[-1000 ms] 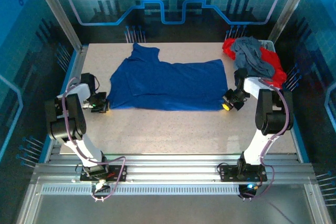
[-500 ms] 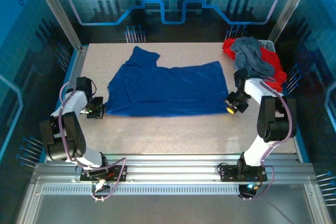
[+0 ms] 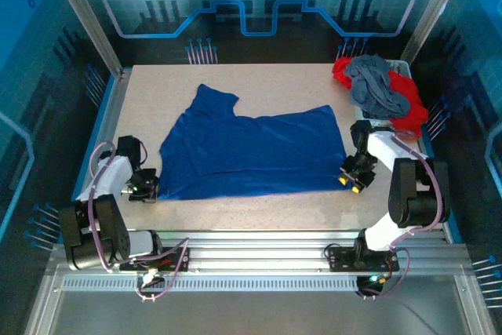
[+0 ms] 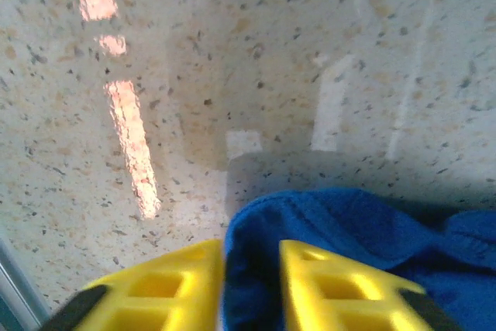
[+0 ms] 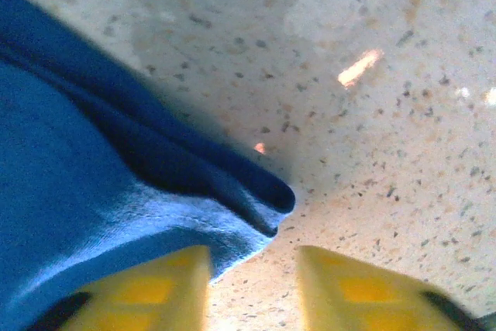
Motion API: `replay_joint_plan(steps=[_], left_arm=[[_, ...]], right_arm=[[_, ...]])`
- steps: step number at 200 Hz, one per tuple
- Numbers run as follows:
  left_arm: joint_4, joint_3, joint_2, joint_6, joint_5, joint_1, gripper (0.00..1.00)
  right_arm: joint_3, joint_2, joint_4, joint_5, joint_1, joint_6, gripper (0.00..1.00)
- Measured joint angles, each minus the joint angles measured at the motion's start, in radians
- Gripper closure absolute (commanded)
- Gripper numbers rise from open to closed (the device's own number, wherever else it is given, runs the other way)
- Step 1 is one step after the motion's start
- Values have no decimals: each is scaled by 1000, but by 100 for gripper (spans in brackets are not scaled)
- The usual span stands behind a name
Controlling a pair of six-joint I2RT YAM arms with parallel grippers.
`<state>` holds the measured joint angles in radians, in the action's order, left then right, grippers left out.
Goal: Fold and stack the t-shirts
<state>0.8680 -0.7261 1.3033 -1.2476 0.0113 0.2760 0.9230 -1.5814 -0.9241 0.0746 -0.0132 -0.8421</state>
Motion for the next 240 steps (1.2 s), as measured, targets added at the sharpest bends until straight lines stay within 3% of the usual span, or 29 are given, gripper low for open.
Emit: replay_joint_plan(steps=[35, 76, 115, 164, 196, 227, 240], left_arm=[[-1, -146, -14, 69, 16, -138, 51], [-158, -145, 19, 69, -127, -345, 47], [-282, -130, 169, 77, -192, -375, 48], [-328, -154, 312, 111, -219, -391, 52], [-333, -171, 336, 129, -220, -415, 68], [-327, -207, 343, 126, -216, -433, 100], [-319, -238, 346, 146, -207, -441, 100]], right_arm=[[31, 136, 28, -18, 73, 53, 47], [-19, 340, 362, -356, 217, 111, 45], [-41, 345, 537, -551, 326, 110, 47], [-67, 345, 575, -584, 327, 102, 48], [-67, 345, 578, -583, 327, 99, 51], [-71, 344, 590, -584, 327, 91, 55], [-71, 339, 591, -584, 327, 88, 55]])
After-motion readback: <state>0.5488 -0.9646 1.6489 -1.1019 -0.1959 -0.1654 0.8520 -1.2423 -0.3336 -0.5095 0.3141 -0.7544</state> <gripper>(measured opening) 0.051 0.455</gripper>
